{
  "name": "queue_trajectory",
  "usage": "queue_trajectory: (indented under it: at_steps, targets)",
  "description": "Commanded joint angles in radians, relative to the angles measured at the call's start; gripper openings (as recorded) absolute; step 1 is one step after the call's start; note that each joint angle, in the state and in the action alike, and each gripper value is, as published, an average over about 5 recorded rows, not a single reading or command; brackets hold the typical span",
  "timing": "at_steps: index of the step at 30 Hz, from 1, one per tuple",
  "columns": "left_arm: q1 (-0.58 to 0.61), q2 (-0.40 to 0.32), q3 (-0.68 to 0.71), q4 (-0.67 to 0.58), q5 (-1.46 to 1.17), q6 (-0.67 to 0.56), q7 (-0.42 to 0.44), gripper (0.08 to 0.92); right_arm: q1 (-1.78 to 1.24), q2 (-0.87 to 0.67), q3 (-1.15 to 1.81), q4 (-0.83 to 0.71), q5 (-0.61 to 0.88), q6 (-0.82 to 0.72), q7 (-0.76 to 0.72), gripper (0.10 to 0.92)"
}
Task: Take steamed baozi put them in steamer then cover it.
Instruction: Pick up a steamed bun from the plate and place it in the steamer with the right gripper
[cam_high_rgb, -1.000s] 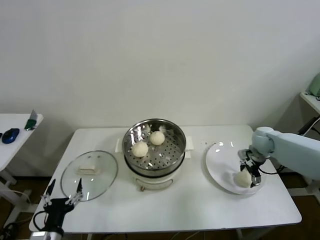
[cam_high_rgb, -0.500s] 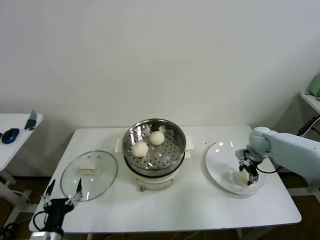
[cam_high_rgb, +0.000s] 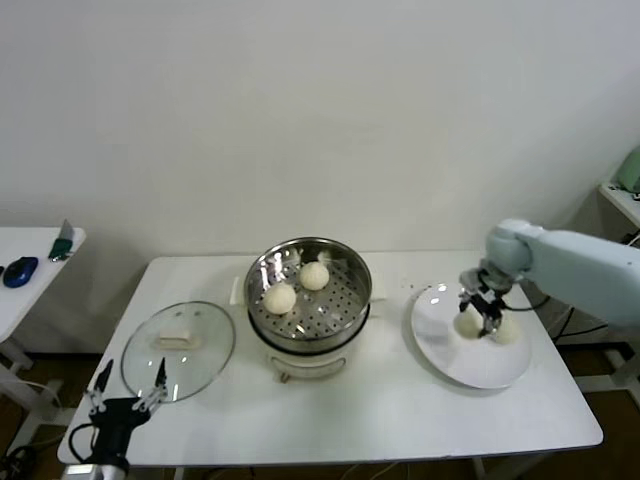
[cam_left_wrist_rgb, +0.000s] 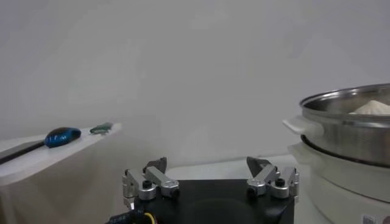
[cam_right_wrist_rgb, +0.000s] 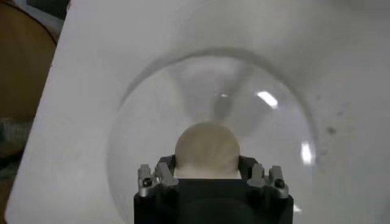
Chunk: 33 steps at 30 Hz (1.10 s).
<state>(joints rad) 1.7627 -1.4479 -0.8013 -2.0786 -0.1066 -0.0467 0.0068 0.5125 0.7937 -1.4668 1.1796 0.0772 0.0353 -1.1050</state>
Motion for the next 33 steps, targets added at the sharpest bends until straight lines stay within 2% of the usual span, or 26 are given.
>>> queue_trajectory:
  at_steps: [1,9,18,33]
  targets:
    - [0.004,-0.002,0.006,0.004,0.004,-0.003,0.001,0.823,0.37,0.179,-0.082,0.055,0.025,0.255,-0.031,0.67]
    - [0.015,0.001,0.007,-0.008,0.003,-0.003,0.002,0.823,0.438,0.365,-0.061,0.096,0.01,0.381,-0.019,0.678]
    - [0.031,0.004,0.008,-0.017,0.0,-0.003,0.002,0.823,0.314,0.564,-0.023,0.079,-0.065,0.442,-0.002,0.679]
    - [0.027,0.016,0.006,-0.022,-0.008,0.01,0.003,0.823,0.126,0.666,-0.025,0.039,-0.191,0.529,0.01,0.679]
